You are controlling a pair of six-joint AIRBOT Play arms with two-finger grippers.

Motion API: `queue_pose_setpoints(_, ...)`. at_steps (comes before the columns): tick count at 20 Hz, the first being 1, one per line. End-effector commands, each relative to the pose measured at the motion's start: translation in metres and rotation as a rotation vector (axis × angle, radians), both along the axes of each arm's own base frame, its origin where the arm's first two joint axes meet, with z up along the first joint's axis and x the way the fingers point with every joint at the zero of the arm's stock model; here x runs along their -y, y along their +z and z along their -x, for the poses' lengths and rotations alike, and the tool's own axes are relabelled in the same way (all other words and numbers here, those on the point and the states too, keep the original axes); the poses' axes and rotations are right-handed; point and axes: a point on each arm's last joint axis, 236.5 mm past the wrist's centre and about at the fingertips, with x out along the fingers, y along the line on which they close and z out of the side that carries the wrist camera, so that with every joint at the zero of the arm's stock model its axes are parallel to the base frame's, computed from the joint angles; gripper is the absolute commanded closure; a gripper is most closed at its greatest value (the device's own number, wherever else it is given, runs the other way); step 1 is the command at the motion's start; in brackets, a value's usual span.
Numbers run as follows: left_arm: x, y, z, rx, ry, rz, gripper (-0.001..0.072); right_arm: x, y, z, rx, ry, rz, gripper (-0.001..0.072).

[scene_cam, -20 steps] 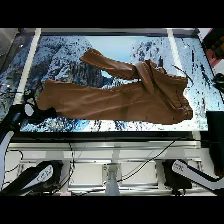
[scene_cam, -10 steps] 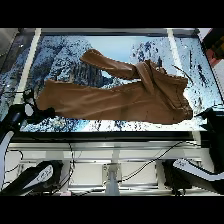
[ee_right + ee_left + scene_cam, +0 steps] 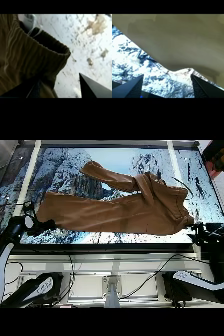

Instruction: Fold the clothes and pants, and hang the long-sleeved shirts on hangers.

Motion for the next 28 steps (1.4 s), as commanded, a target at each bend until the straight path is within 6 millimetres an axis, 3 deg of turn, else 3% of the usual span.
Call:
queue_pose_setpoints(1,0.000,0.000,0.000,0.001,0.001,0.000,0.0069,0.019,-0.010,-0.018,0.069,-0.097,0.028,0.0268)
queue_pose_setpoints(4,0.000,0.000,0.000,0.002,0.003,0.003,0.0068,0.021,-0.021,-0.017,0.057,-0.088,0.032,0.0267)
queue_pose_setpoints(6,0.003,0.000,-0.001,0.004,0.010,0.018,0.0069,0.022,-0.014,-0.028,0.121,-0.085,0.038,0.0209)
queue_pose_setpoints(9,0.010,0.000,-0.002,0.012,0.025,0.050,0.0069,0.028,-0.002,-0.048,0.185,-0.095,0.074,0.0205)
queue_pose_setpoints(10,0.010,0.000,-0.002,0.012,0.025,0.050,0.0069,0.029,-0.002,-0.053,0.181,-0.090,0.099,0.0235)
queue_pose_setpoints(12,0.010,0.000,-0.002,0.012,0.025,0.050,0.0069,0.029,-0.002,-0.066,0.179,-0.051,0.175,0.0385)
queue_pose_setpoints(13,0.011,0.001,-0.003,0.016,0.030,0.059,0.0069,0.028,0.000,-0.073,0.187,-0.009,0.221,0.0407)
queue_pose_setpoints(15,0.014,0.008,-0.008,0.047,0.042,0.074,0.0068,0.022,0.006,-0.087,0.208,0.058,0.283,0.0621)
queue_pose_setpoints(17,0.010,0.026,-0.018,0.104,0.061,0.069,0.0068,0.018,0.013,-0.097,0.226,0.081,0.300,0.0683)
queue_pose_setpoints(20,-0.010,0.073,-0.034,0.246,0.101,0.036,0.0068,0.019,0.028,-0.100,0.249,0.106,0.339,0.0683)
queue_pose_setpoints(23,-0.040,0.106,-0.028,0.350,0.216,0.018,0.0068,0.018,0.041,-0.097,0.260,0.154,0.392,0.0684)
queue_pose_setpoints(25,-0.066,0.110,-0.016,0.357,0.299,0.003,0.0069,0.014,0.047,-0.095,0.266,0.188,0.406,0.0684)
queue_pose_setpoints(28,-0.097,0.087,0.006,0.307,0.448,0.015,0.0069,0.007,0.047,-0.091,0.261,0.237,0.403,0.0684)
